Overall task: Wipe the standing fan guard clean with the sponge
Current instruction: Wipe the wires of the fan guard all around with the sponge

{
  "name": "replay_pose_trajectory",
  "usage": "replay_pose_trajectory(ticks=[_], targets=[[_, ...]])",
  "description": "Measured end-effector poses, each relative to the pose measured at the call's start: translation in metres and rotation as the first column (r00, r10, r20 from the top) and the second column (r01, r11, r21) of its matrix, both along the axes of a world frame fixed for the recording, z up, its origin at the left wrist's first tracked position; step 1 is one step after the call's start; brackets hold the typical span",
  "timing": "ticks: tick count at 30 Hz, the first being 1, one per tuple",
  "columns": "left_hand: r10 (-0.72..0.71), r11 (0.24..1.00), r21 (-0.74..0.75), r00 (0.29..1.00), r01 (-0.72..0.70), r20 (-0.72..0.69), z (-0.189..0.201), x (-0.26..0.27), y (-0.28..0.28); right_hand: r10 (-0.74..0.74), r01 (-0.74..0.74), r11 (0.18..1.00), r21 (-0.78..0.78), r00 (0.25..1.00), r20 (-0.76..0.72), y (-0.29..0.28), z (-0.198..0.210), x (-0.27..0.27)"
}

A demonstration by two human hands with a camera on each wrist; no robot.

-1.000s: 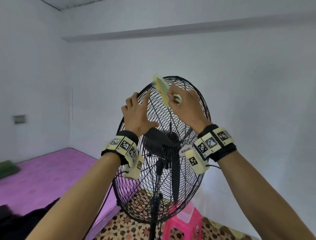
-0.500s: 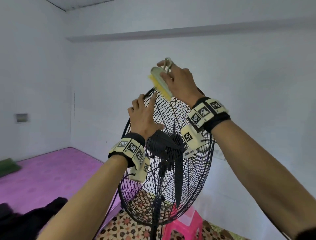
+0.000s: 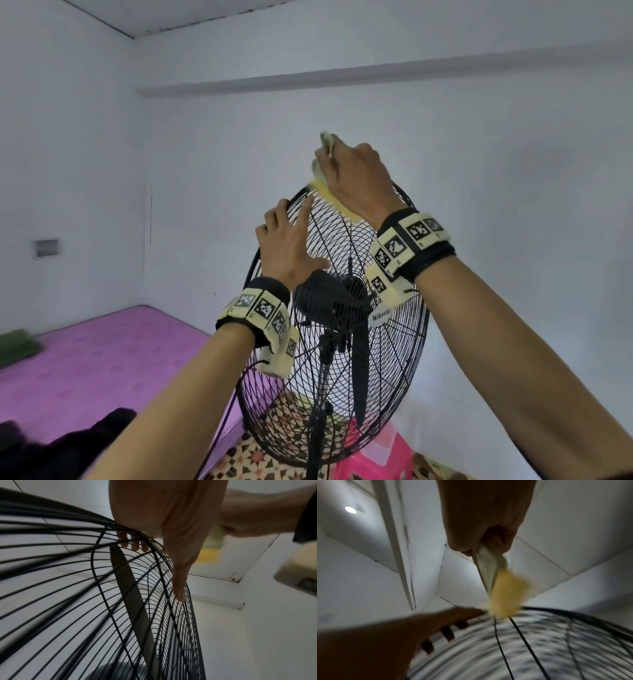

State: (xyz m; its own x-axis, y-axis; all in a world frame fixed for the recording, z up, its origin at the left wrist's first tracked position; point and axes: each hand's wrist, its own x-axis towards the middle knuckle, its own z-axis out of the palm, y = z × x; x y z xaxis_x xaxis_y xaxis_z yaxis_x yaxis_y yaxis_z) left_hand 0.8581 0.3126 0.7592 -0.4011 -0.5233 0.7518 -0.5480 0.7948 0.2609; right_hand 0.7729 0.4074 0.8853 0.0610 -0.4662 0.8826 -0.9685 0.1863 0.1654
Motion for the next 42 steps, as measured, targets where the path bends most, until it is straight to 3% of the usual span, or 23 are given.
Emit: replay_pose_trajectory(ticks=[2, 7, 11, 15, 18, 21, 24, 27, 31, 33, 35, 38, 40, 42], targets=[[0.003, 1.000, -0.003, 1.000, -0.003, 0.000, 0.001, -0.001, 0.002, -0.078, 0.078, 0.997, -0.021, 0.997, 0.000, -0.003, 0.009, 0.007], [-0.008, 1.000, -0.012, 1.000, 0.008, 0.004, 0.000, -0.002, 0.001, 0.167, -0.165, 0.985, -0.053, 0.985, 0.033, -0.009, -0.006, 0.008], [-0.017, 1.000, -0.021, 1.000, 0.016, -0.010, -0.003, 0.001, -0.002, -0.034, 0.031, 0.998, -0.062, 0.998, -0.045, -0.002, 0.003, 0.010], [-0.014, 1.000, -0.018, 1.000, 0.014, 0.006, -0.002, 0.008, 0.002, 0.126, -0.123, 0.982, -0.145, 0.992, 0.011, -0.003, -0.008, 0.013], [0.002, 0.997, 0.080, 1.000, -0.003, 0.007, -0.013, 0.019, 0.004, 0.117, -0.112, 0.990, -0.084, 0.992, 0.047, 0.001, -0.019, 0.002], [-0.047, 0.963, 0.260, 0.994, 0.071, -0.094, -0.042, 0.031, 0.003, 0.166, -0.150, 0.980, -0.131, 0.979, 0.121, 0.005, -0.013, -0.002], [-0.116, 0.941, 0.283, 0.964, 0.184, -0.240, -0.063, 0.042, -0.002, 0.311, -0.261, 0.929, -0.263, 0.936, 0.168, 0.002, -0.013, 0.001], [-0.168, 0.922, 0.283, 0.930, 0.266, -0.327, -0.066, 0.050, -0.006, 0.310, -0.289, 0.948, -0.131, 0.932, 0.186, -0.007, -0.022, 0.000], [-0.210, 0.900, 0.285, 0.900, 0.331, -0.382, -0.069, 0.053, -0.011, 0.325, -0.327, 0.928, 0.178, 0.945, 0.041, -0.005, -0.054, 0.014], [-0.215, 0.892, 0.289, 0.888, 0.348, -0.406, -0.072, 0.053, -0.011, 0.407, -0.427, 0.850, 0.309, 0.904, 0.131, 0.006, -0.065, 0.025], [-0.217, 0.893, 0.283, 0.886, 0.349, -0.409, -0.075, 0.052, -0.009, 0.445, -0.510, 0.829, 0.230, 0.850, 0.281, 0.014, -0.058, 0.025], [-0.224, 0.895, 0.270, 0.882, 0.355, -0.415, -0.078, 0.050, -0.005, 0.375, -0.382, 0.924, -0.016, 0.898, 0.232, 0.014, -0.038, 0.010], [-0.221, 0.898, 0.263, 0.879, 0.352, -0.422, -0.079, 0.047, -0.003, 0.300, -0.317, 0.943, 0.104, 0.942, 0.152, 0.014, -0.042, 0.016], [-0.211, 0.899, 0.270, 0.882, 0.344, -0.421, -0.079, 0.048, -0.003, 0.212, -0.215, 0.908, 0.360, 0.976, 0.048, 0.020, -0.061, 0.030]])
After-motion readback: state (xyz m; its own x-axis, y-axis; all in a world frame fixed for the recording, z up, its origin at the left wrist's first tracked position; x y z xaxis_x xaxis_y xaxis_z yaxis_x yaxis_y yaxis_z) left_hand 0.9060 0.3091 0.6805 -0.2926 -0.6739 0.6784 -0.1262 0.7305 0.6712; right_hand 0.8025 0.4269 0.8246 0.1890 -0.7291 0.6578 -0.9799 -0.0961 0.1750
